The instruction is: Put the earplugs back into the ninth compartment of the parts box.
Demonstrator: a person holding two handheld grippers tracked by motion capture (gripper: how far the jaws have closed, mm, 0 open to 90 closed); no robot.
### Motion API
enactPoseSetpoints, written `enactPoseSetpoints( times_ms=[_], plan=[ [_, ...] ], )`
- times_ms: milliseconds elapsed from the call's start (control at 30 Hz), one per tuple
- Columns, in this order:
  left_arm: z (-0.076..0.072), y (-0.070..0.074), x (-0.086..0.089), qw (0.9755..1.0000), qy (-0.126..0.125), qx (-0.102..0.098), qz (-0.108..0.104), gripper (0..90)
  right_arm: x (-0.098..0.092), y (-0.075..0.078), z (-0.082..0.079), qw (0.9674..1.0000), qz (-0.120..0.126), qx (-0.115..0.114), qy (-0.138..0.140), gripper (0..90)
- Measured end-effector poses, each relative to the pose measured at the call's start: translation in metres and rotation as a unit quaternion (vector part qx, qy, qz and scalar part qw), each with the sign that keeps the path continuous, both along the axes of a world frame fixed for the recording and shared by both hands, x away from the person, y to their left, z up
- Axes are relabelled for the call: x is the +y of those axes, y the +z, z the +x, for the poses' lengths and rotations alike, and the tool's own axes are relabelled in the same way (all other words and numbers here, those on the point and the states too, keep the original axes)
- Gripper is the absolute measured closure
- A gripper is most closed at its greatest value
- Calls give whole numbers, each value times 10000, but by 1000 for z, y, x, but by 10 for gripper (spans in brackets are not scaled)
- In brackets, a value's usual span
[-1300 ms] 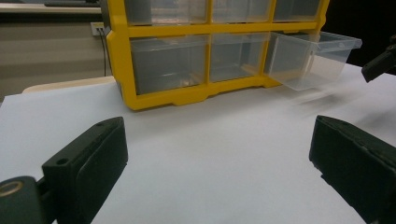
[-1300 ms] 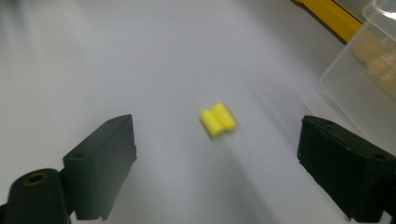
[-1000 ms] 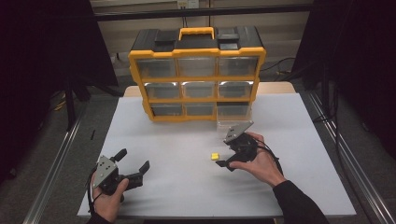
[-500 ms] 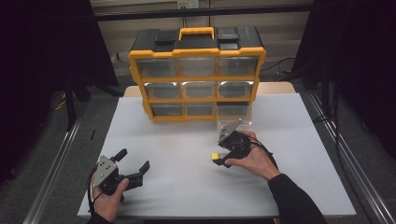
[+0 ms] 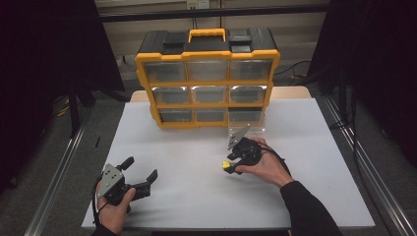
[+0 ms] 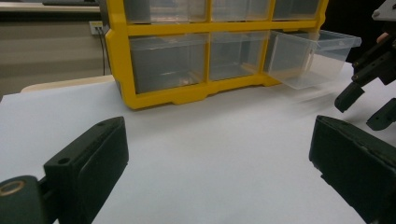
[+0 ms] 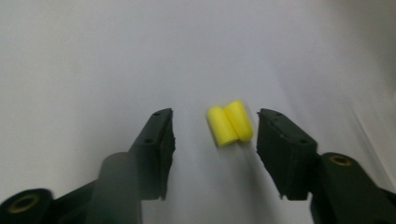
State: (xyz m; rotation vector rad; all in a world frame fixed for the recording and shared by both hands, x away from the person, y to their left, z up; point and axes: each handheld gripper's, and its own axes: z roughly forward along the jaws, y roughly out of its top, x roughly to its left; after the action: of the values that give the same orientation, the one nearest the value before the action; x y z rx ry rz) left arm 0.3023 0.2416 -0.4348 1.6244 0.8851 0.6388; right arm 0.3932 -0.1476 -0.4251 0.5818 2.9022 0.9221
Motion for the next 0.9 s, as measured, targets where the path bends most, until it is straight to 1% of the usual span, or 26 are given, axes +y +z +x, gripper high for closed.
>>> enactPoseSetpoints(
  times_ms=[67, 100, 133, 200, 367, 467, 533, 567, 667, 900],
  plan=[
    [0, 0, 0, 10000, 3, -4, -1, 46, 0, -1, 0, 10000, -32, 5, 17, 515],
    [0, 0, -1, 10000, 0, -5, -45, 47, 0, -1, 0, 10000, -50, 5, 30, 546],
    [0, 0, -1, 10000, 0, -5, -45, 47, 0, -1, 0, 10000, -50, 5, 30, 546],
    [0, 0, -1, 10000, -4, -5, -39, 47, 0, -3, 1, 9999, -74, -36, 141, 594],
    [0, 0, -1, 10000, -5, -1, -38, 48, 3, -4, 2, 9996, -160, -53, 213, 625],
    [0, 0, -1, 10000, -13, 2, -30, 48, 5, -5, 3, 9993, -203, -80, 293, 664],
    [0, 0, -1, 10000, -17, 1, -29, 48, 6, -6, 3, 9992, -240, -69, 303, 671],
    [0, 0, -1, 10000, -32, 3, 15, 48, 6, -7, 4, 9992, -241, -98, 315, 671],
    [0, 0, 0, 10000, -33, 10, 19, 48, 7, -7, 4, 9990, -299, -129, 295, 682],
    [0, 0, -1, 10000, -42, 5, 31, 49, 7, -9, 5, 9988, -332, -176, 319, 714]
  ],
)
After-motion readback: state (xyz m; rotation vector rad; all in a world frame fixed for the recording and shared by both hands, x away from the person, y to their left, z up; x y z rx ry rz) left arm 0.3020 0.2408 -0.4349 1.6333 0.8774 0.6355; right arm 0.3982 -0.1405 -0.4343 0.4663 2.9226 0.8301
